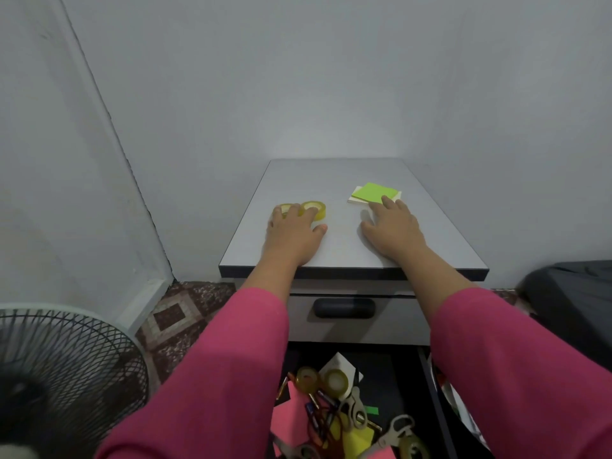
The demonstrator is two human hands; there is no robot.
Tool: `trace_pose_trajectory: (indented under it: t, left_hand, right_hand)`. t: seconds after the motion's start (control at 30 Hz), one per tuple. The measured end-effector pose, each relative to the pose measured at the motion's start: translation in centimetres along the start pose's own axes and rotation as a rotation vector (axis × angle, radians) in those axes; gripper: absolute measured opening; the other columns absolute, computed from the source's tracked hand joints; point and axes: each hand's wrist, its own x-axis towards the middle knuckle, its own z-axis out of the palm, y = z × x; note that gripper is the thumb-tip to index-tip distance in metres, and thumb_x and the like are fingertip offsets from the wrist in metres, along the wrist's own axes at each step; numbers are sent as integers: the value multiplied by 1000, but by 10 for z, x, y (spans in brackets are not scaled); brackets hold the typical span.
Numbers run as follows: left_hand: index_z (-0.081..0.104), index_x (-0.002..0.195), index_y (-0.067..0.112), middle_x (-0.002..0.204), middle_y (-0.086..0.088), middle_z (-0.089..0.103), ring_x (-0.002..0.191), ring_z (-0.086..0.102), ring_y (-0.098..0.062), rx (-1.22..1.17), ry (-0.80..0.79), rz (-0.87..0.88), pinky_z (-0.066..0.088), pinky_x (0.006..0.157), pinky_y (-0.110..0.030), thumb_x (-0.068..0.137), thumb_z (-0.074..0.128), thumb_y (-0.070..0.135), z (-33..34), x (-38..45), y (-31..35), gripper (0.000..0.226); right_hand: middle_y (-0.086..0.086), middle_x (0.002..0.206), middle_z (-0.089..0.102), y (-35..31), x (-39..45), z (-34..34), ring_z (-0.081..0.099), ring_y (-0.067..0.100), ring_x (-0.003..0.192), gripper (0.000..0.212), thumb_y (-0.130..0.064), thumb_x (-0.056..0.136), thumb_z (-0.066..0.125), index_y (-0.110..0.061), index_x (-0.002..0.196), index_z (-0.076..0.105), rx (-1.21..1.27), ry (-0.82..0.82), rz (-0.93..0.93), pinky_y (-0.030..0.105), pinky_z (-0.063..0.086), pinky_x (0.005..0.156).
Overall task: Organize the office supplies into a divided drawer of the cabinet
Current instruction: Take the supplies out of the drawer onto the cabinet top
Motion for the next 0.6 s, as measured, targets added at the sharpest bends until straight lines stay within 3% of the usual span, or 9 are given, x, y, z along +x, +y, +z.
trace_pose_trajectory:
  t: [0.1, 0.2, 0.4, 0.6]
  left_hand:
    - [32, 145, 29, 155, -6, 22, 143, 5, -35, -12, 5, 8, 17, 116, -50, 98, 34, 46, -3, -14, -4, 50]
    - [34, 143, 26, 154, -6, 26, 142, 7, -36, -14, 28, 13, 18, 115, -49, 98, 36, 43, -6, -26, -7, 48]
    - [42, 134, 20, 140, -8, 41, 131, 28, -37, 57, 121, 29, 24, 112, -47, 98, 37, 38, 1, -36, -13, 41]
    - [46, 131, 19, 133, -7, 45, 124, 32, -38, 68, 174, 23, 28, 108, -46, 99, 36, 35, 1, -42, -11, 38]
  right_hand:
    - [7, 157, 21, 1, -7, -1, 17, 30, 143, 50, -34, 97, 38, -18, 144, 38, 37, -9, -1, 46, 23, 111]
    - [9, 147, 38, 2, -12, 0, 30, 30, 135, 46, -32, 97, 37, -14, 137, 46, 33, 8, -26, 42, 31, 106]
    - [14, 108, 63, 1, -23, -4, 54, 33, 102, 30, -25, 94, 37, -9, 96, 63, 38, 10, -27, 36, 41, 82]
    - [13, 112, 63, -1, -30, -5, 55, 33, 102, 34, -25, 95, 36, -10, 107, 64, 43, 4, -36, 37, 44, 86]
